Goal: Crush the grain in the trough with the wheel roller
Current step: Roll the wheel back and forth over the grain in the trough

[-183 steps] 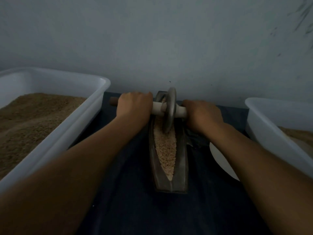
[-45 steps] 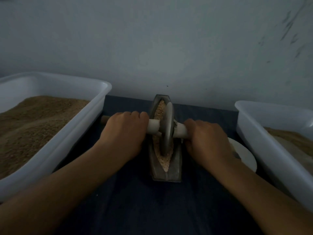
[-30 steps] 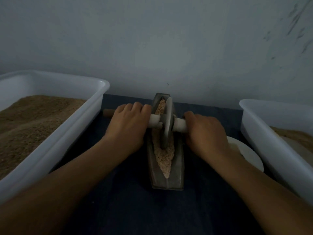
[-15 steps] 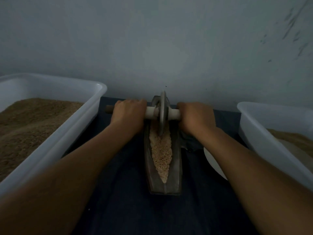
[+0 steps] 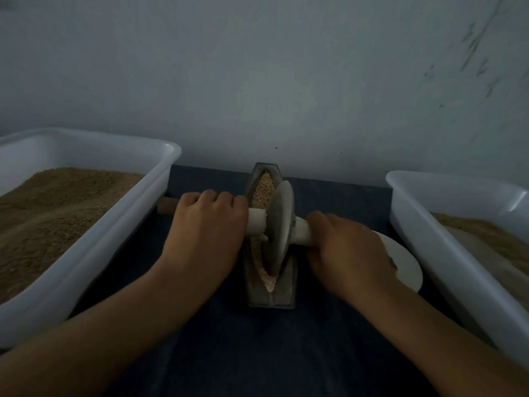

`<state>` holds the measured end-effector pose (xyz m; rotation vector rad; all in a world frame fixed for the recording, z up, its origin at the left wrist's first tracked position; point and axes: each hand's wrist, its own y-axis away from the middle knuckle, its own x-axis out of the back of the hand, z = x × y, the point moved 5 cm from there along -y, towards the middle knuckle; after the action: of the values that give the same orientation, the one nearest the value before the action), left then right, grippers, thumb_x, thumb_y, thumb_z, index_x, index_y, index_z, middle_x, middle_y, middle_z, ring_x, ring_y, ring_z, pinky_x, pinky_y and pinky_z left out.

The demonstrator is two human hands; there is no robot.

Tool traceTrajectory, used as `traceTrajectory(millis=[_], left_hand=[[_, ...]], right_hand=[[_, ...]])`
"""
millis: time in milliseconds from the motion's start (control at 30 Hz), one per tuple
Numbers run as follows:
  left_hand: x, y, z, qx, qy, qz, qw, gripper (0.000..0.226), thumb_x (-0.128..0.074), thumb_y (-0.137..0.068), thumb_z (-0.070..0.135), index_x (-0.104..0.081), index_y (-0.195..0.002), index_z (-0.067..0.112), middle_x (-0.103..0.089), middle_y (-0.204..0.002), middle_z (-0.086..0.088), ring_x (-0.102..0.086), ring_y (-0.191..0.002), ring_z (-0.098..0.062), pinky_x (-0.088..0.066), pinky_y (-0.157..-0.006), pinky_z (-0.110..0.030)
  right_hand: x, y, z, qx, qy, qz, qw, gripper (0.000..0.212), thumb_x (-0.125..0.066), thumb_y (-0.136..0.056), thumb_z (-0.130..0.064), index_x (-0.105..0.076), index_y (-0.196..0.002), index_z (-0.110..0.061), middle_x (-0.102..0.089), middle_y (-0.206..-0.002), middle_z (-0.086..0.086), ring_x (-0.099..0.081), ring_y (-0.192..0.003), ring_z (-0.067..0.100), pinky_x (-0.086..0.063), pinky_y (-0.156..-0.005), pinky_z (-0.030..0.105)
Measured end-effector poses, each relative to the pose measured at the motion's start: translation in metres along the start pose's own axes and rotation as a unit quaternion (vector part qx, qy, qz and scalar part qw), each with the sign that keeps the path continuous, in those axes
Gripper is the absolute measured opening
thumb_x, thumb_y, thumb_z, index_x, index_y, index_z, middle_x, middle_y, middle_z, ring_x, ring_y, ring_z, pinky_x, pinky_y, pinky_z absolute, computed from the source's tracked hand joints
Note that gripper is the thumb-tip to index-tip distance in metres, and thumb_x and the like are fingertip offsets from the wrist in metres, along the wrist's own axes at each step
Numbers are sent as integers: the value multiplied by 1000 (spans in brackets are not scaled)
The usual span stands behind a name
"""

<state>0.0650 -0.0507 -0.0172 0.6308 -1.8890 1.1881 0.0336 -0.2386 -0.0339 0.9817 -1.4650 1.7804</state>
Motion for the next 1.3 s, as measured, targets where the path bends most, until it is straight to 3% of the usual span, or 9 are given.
traceTrajectory(millis=[67,267,367,533,667,867,1067,1167,1300], left_hand=[[3,2,-1,-3,4,3,1000,24,-67,-80,31,-55,-99,23,-63,-94,2,-57,-84,-18,-39,-76,-34],[-25,-13,-6,8,16,-2,1000,27,-65,-82,24,-47,-101,22,-60,-95,2,-56,-84,-19,-38,-77,-34],[-44,-29,-12,22,26,-5,999,32,-70,-81,26,-46,-102,23,-59,-94,2,-57,-83,-19,-39,-75,-33],[-66,-68,-22,44,47,-3,998,22,-66,-86,26,-50,-100,24,-63,-96,2,-61,-85,-20,-40,-74,-34],[-77,-95,-30,56,58,-39,996,21,-65,-86,23,-50,-100,23,-64,-97,-2,-63,-87,-25,-34,-71,-35],[-77,-95,-28,48,41,-38,997,19,-64,-87,25,-51,-100,22,-64,-97,-1,-64,-85,-24,-35,-70,-33],[-58,-63,-21,43,37,-62,996,21,-64,-88,28,-49,-102,22,-63,-99,0,-62,-85,-20,-37,-71,-32],[-38,-38,-14,43,39,-72,996,27,-68,-85,29,-50,-105,23,-62,-102,2,-60,-87,-16,-38,-74,-30],[-10,-5,-2,29,11,-30,999,30,-69,-83,32,-50,-105,25,-60,-103,5,-58,-89,-13,-40,-81,-27]], right_hand=[[2,3,0,-4,0,9,1000,24,-75,-76,-22,-53,-82,-19,-58,-71,-1,-51,-58,19,-11,-49,26],[-18,-17,5,-3,16,19,1000,23,-75,-74,-23,-54,-83,-19,-57,-70,-3,-43,-56,16,-22,-56,29],[-34,-39,11,0,40,5,999,19,-69,-78,-26,-56,-92,-21,-59,-79,-3,-53,-67,20,-20,-60,32],[-52,-81,23,-19,46,-13,999,35,-67,-81,-34,-56,-113,-25,-65,-97,-2,-61,-87,24,-27,-62,33],[-63,-105,33,-31,26,-46,998,39,-68,-82,-30,-56,-119,-25,-67,-102,3,-63,-89,27,-31,-60,30],[-66,-105,35,-64,5,-68,996,24,-65,-82,-36,-60,-103,-28,-67,-96,1,-62,-83,25,-27,-55,28],[-44,-66,18,-36,41,-19,998,17,-67,-80,-33,-56,-89,-24,-64,-80,-4,-60,-69,21,-18,-55,32],[-27,-39,8,-14,26,-10,1000,19,-70,-77,-28,-54,-84,-21,-61,-75,-1,-57,-63,22,-24,-55,31],[-10,-11,1,-6,-13,-22,1000,15,-67,-81,-26,-55,-88,-21,-59,-79,-2,-53,-66,19,-27,-59,31]])
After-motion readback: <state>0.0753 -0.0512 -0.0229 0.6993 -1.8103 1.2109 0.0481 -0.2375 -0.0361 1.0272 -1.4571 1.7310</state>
